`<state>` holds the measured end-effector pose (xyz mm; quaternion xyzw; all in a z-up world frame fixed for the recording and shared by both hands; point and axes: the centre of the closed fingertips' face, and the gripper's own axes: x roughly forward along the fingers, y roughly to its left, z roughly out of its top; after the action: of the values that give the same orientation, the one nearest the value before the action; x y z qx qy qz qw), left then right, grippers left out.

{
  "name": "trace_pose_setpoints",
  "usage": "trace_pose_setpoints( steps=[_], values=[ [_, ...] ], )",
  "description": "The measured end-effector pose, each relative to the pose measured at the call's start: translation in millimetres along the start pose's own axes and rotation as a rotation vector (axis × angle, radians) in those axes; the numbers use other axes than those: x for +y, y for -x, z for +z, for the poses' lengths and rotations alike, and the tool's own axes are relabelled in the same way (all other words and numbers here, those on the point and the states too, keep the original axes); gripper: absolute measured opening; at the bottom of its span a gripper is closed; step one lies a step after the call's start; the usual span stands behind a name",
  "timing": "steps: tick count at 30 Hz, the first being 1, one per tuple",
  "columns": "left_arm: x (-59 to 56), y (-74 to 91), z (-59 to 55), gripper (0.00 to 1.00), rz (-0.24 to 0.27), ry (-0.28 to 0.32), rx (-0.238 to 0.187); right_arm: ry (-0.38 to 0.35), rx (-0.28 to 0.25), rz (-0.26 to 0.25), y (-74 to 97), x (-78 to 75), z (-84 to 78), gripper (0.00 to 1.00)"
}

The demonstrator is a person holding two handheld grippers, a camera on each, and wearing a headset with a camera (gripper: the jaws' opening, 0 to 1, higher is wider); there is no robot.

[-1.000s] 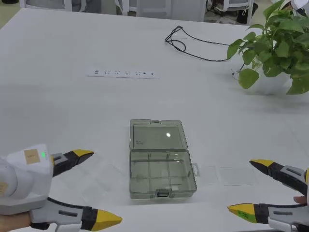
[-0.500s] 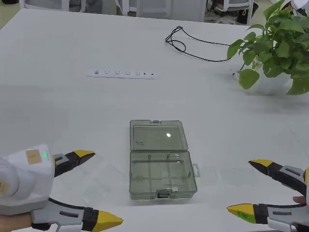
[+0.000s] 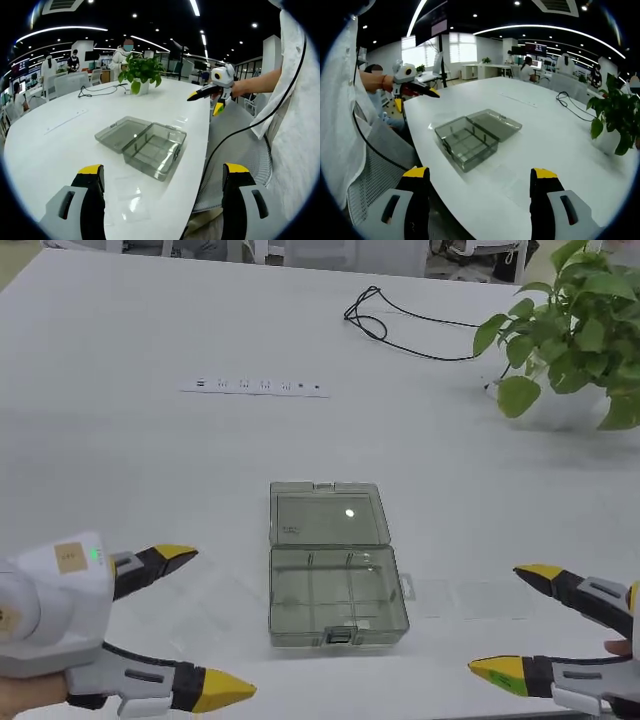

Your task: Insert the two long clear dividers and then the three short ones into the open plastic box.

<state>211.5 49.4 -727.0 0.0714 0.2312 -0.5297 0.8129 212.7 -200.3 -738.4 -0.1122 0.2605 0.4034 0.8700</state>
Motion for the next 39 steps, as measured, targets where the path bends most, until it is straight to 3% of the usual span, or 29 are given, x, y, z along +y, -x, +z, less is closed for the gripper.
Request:
trace_pose_setpoints(
  steps=[16,39],
  values=[
    [-0.4,-4.5,-5.3,1.00,-0.013,0.013,0.005,-0.007,0.003,0.009,-3.1,2.6,-1.3,0.83],
    [1.2,-8.5,-1.5,1.00,-0.018,0.006,0.008,-0.010,-0.005,0.003,-2.7,0.3,1.3,0.83]
  ],
)
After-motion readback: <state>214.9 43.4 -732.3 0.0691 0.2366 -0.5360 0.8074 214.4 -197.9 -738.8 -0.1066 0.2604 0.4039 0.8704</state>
